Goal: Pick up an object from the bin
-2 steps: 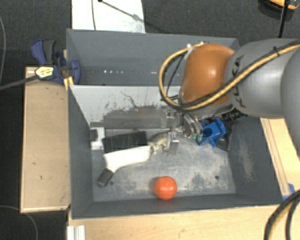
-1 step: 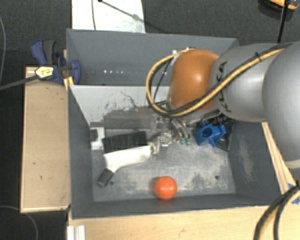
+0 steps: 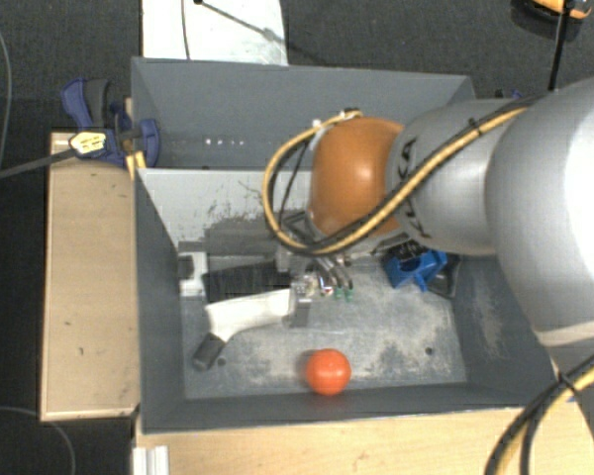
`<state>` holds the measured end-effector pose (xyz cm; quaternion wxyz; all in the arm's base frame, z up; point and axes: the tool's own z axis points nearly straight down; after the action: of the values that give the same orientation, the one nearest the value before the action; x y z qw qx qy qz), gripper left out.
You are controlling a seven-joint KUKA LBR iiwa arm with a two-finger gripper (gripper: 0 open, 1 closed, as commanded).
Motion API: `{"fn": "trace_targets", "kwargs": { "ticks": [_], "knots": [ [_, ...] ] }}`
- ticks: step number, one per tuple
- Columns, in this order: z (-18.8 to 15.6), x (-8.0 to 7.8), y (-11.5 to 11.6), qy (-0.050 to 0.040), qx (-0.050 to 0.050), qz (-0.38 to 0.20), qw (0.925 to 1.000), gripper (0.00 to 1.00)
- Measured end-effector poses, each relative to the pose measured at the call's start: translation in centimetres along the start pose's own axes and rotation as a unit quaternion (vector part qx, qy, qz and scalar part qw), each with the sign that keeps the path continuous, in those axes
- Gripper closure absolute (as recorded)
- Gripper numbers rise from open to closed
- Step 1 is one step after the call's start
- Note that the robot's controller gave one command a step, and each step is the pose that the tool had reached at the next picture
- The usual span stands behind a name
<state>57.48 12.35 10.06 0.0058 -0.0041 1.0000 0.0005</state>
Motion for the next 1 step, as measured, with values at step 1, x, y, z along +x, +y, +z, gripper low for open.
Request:
{"fn": "trace_targets", "kwargs": {
  "ticks": [1],
  "knots": [
    [2.6,4.27,2.4,0.0011,0.0,0.095,0.9955,1.0]
  ]
}}
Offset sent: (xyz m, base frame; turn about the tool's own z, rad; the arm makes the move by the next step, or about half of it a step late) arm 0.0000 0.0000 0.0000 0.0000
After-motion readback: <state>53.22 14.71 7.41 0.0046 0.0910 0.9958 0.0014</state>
